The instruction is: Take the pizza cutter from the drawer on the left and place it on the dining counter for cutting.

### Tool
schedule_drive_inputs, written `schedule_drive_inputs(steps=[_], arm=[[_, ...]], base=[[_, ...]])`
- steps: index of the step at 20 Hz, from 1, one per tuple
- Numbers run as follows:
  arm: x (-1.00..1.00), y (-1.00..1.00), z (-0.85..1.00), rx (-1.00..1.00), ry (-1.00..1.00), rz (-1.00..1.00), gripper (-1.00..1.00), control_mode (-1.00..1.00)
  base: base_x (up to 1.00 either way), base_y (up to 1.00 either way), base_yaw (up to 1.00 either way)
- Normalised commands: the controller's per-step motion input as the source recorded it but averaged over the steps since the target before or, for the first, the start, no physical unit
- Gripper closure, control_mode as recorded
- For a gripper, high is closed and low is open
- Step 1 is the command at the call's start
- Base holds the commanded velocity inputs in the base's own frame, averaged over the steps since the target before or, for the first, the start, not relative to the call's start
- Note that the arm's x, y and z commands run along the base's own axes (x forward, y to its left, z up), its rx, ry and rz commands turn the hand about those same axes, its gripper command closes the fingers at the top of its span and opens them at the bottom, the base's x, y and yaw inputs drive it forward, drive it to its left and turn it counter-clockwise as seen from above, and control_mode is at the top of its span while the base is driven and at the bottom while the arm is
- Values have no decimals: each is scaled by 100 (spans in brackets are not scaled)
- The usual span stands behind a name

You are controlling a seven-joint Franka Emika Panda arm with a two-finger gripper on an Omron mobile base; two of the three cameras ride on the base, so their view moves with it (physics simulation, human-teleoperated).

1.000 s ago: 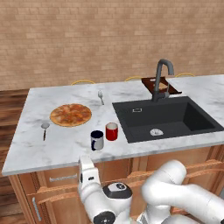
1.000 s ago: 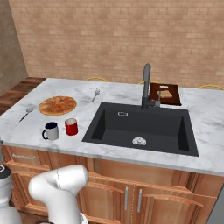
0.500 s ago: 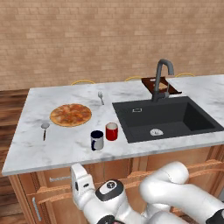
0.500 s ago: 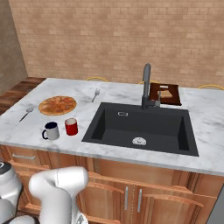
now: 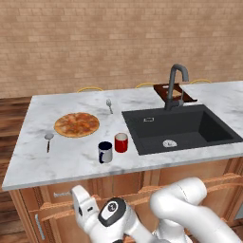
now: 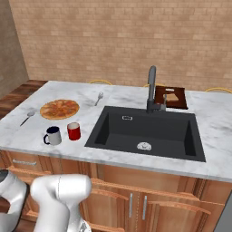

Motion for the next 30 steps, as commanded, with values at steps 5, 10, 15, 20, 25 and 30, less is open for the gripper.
schedule_drive_inputs(steps=[5,10,15,20,25,30], arm=[[0,4,-28,0,-6,-5,-100,-100],[0,10,-14,0,4,-22,-100,-100],[0,37,-3,0,12,-29,-100,-100],[0,30,-14,-5,9,-22,-100,-100],[0,6,-22,-9,0,-8,-100,-100],[11,0,-28,-8,0,-3,-100,-100]], base=[[0,0,0],[0,0,0],[0,0,0],[0,0,0],[0,0,0],[0,0,0]])
